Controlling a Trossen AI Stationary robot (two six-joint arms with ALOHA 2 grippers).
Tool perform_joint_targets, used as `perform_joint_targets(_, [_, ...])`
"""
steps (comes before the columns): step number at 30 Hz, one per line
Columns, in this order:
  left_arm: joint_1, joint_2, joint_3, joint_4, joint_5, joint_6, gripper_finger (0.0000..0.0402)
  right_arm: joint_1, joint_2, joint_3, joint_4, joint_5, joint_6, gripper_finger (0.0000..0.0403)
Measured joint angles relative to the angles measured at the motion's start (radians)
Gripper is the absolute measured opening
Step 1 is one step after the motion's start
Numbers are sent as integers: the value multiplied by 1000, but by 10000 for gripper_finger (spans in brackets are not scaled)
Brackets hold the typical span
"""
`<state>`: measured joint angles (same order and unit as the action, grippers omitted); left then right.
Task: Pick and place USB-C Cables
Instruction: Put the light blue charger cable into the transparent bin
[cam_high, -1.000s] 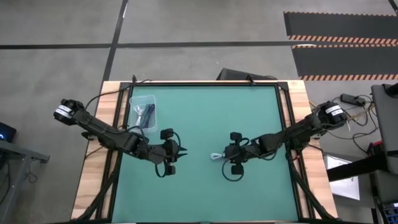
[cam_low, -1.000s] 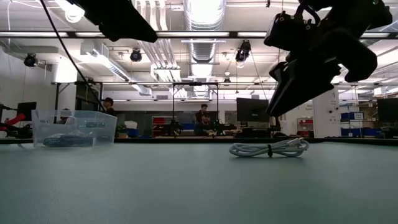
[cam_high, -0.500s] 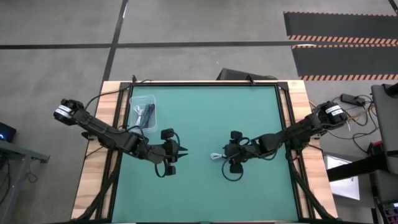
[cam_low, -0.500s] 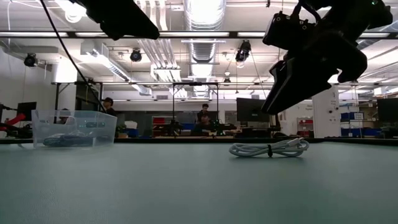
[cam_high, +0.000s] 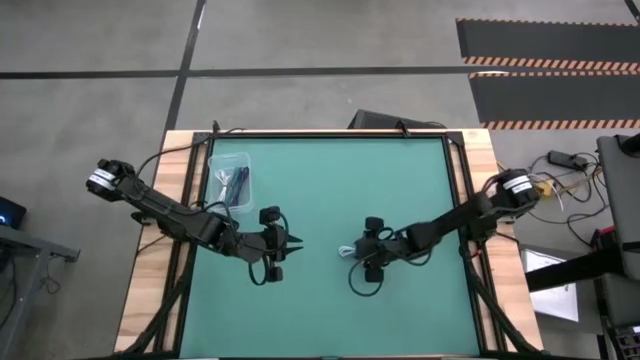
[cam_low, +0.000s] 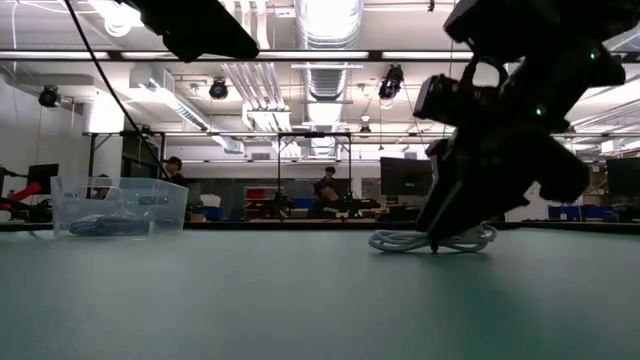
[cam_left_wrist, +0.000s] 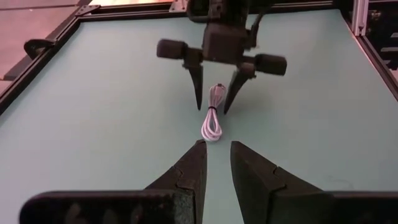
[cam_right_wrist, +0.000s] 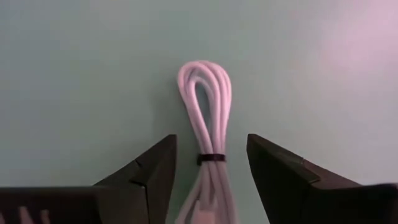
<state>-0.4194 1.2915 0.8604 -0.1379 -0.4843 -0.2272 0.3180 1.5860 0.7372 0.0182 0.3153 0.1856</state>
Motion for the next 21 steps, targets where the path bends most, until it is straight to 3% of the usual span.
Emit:
perform_joint_targets(8, [0, 0, 0, 1, 0, 0, 57, -14, 49, 2, 29, -7, 10, 147])
perform_joint_targets(18, [0, 0, -1, 39, 0, 8, 57, -18, 45, 2, 24, 1, -4, 33])
perform_joint_targets(21, [0, 0, -1, 67, -1, 25, 57, -18, 45, 2, 24, 2, -14, 28])
